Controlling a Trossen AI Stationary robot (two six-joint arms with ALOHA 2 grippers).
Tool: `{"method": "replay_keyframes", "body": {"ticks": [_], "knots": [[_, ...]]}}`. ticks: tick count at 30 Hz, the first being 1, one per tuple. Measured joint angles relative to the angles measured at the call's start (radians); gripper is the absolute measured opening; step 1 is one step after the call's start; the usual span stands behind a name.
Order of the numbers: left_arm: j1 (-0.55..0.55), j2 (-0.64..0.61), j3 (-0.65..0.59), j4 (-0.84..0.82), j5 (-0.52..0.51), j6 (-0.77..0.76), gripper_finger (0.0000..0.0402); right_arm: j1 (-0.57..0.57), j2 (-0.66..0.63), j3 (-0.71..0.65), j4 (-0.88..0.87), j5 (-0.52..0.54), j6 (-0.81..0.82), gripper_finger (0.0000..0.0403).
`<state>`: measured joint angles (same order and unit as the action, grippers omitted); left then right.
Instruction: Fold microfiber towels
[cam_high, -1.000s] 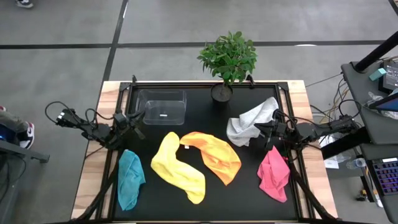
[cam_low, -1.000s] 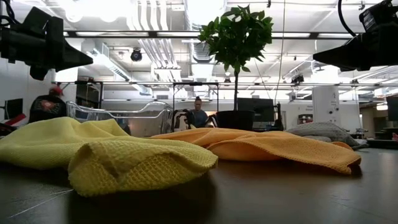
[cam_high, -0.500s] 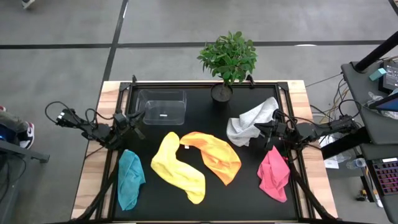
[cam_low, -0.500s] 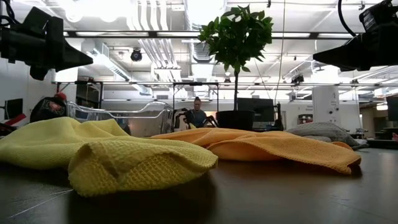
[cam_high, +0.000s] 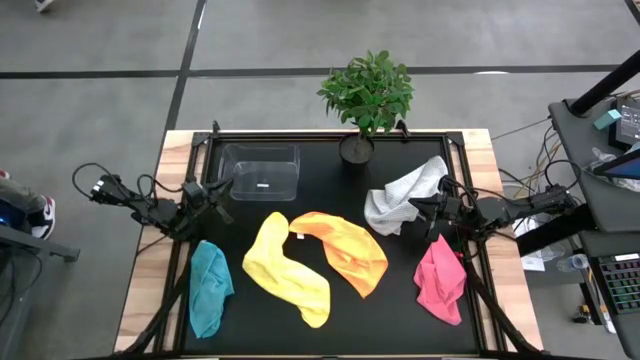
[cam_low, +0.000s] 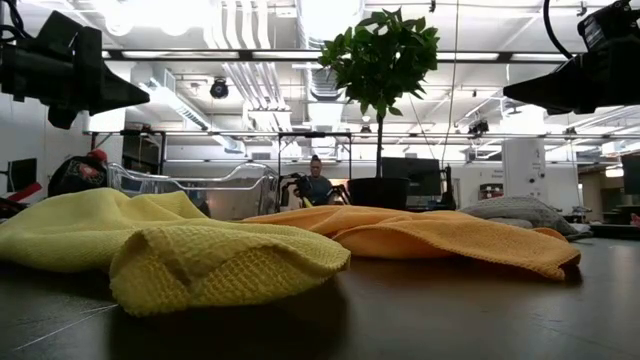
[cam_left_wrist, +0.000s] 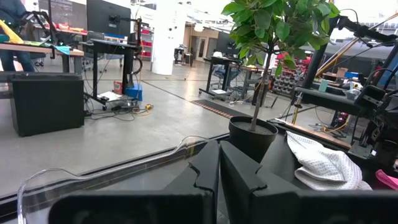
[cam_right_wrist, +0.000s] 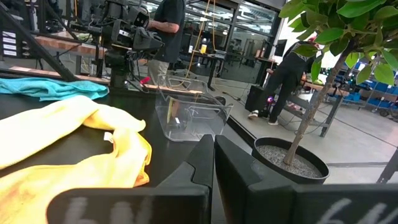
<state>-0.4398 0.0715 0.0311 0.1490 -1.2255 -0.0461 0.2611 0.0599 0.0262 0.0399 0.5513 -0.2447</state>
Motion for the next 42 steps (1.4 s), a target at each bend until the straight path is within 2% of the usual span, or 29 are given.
{"method": "replay_keyframes", "body": {"ticks": [17, 26, 38, 42], "knots": [[0.0, 0.0, 0.0, 0.0, 0.0, 0.0, 0.0, 0.0, 0.0, 0.0, 0.0, 0.0, 0.011, 0.0009], [0.0, 0.0, 0.0, 0.0, 0.0, 0.0, 0.0, 0.0, 0.0, 0.0, 0.0, -0.001, 0.303, 0.0009], [0.0, 0.0, 0.0, 0.0, 0.0, 0.0, 0.0, 0.0, 0.0, 0.0, 0.004, 0.0, 0.245, 0.0009], [0.0, 0.0, 0.0, 0.0, 0.0, 0.0, 0.0, 0.0, 0.0, -0.001, 0.058, 0.0, 0.245, 0.0009]]}}
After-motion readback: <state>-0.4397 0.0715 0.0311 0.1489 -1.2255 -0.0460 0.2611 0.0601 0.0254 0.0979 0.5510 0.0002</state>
